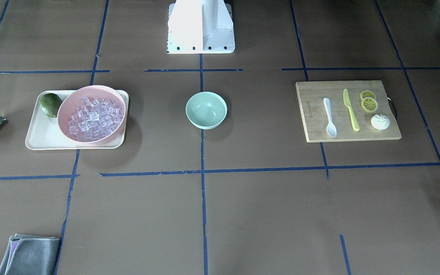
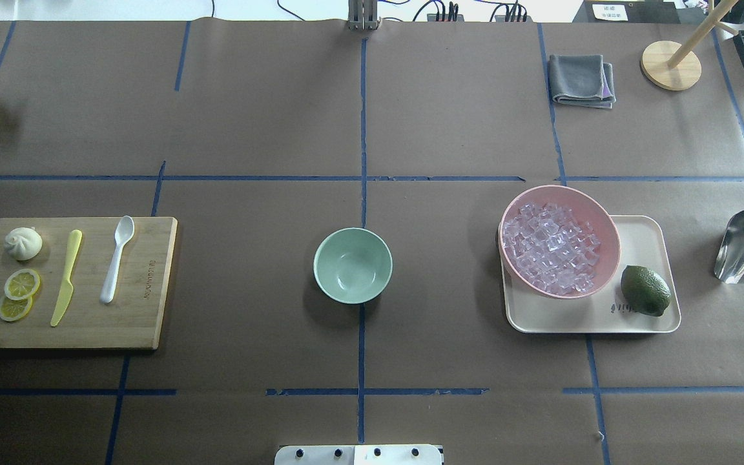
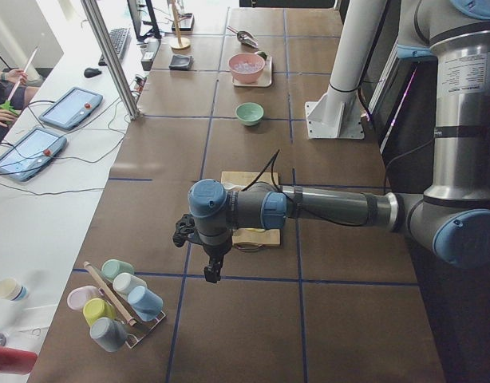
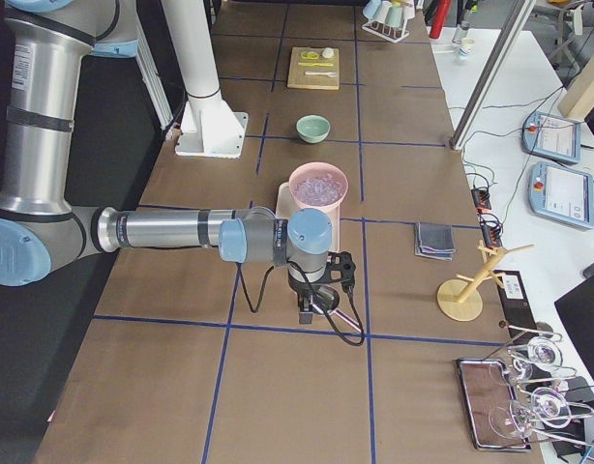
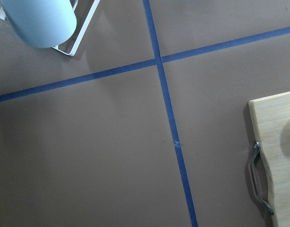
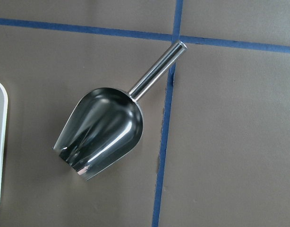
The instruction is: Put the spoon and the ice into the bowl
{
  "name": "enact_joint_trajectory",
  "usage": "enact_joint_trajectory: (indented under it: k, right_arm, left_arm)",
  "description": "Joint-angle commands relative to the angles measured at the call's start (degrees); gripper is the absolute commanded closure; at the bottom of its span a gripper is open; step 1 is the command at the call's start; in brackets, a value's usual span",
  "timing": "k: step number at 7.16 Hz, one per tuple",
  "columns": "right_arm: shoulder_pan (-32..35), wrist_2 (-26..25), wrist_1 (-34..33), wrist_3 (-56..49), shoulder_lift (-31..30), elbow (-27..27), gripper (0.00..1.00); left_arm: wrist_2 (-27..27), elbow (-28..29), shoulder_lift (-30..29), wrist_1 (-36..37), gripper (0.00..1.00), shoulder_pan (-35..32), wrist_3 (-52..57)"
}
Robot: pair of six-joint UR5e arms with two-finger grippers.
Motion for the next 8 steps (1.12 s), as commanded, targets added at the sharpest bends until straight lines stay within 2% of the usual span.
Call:
enact_joint_trajectory:
  k: [1,2,4,6,7,8]
  right_arm:
    - [-0.11,0.04,0.09,0.0,0.04,0.09,0.0]
    - [-0.2,0.04,0.09,0.0,0.04,0.09,0.0]
    - [-0.82,-0.05,0.09,0.0,0.21,0.35,0.0]
    - [-1.34,0.04,0.09,0.61,1.18,0.44,0.0]
    - [-1.96,0.04,0.09,0.96,1.36,0.44,0.0]
    - [-2.4,-0.05,0.0,1.05,2.14,0.26,0.0]
  left_arm:
    - [0.03,-0.33,-0.04,-0.1,0.0,0.0,-0.1]
    - [0.03,-0.76,-0.04,-0.1,0.0,0.0,-0.02]
    - [0.2,-0.33,-0.04,-6.56,0.0,0.0,0.95]
    - [0.12,-0.07,-2.75,-9.23,0.0,1.48,0.6]
    - [0.03,0.19,-6.68,-8.28,0.0,5.24,-3.49]
    - [-0.06,-0.06,-7.76,-8.88,0.0,8.23,-14.41]
